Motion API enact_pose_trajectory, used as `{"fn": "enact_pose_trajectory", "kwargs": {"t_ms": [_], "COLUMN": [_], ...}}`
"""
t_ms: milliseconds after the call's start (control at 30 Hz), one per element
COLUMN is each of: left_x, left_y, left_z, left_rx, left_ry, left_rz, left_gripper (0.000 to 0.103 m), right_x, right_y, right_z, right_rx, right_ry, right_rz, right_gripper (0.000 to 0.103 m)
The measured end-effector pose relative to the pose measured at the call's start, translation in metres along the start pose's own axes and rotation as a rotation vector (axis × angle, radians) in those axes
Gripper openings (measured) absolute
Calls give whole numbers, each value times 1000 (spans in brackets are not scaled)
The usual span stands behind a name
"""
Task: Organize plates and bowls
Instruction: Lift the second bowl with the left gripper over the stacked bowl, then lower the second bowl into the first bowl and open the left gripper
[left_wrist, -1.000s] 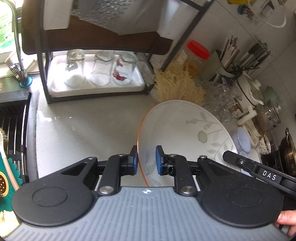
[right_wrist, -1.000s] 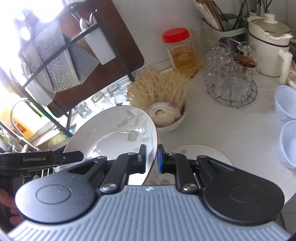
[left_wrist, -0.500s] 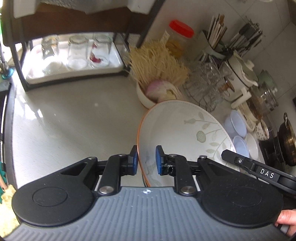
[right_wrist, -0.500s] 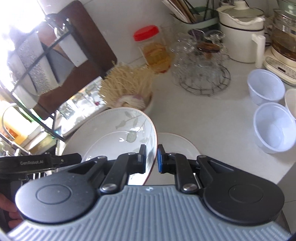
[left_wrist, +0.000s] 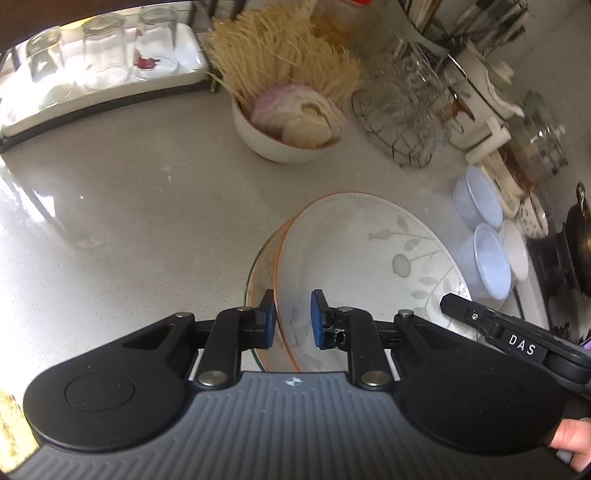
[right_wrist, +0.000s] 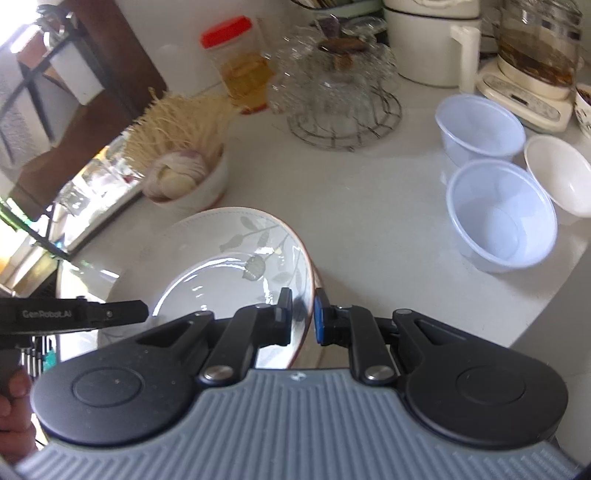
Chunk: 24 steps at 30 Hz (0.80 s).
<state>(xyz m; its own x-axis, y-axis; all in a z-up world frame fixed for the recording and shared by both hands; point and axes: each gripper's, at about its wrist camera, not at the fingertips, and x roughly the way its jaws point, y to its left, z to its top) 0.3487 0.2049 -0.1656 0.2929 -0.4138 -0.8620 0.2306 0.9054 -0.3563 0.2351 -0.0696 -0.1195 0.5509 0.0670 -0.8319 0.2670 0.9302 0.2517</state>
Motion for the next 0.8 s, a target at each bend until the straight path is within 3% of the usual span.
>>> {"fn": "enact_pose_trajectory", "kwargs": {"t_ms": [300, 800], "left_x": [17, 18], "left_y": [-6, 0], "left_z": [-3, -1], "left_rx": [25, 10], "left_ry": [25, 19], "left_rz": [29, 41], "left_gripper": [22, 23], "right_x": [8, 21], "right_y": [1, 5], "right_z": [-3, -5], "right_rx": [-38, -79], "right_ry": [10, 13], "right_rz": [-52, -60], "right_gripper": [15, 15]}}
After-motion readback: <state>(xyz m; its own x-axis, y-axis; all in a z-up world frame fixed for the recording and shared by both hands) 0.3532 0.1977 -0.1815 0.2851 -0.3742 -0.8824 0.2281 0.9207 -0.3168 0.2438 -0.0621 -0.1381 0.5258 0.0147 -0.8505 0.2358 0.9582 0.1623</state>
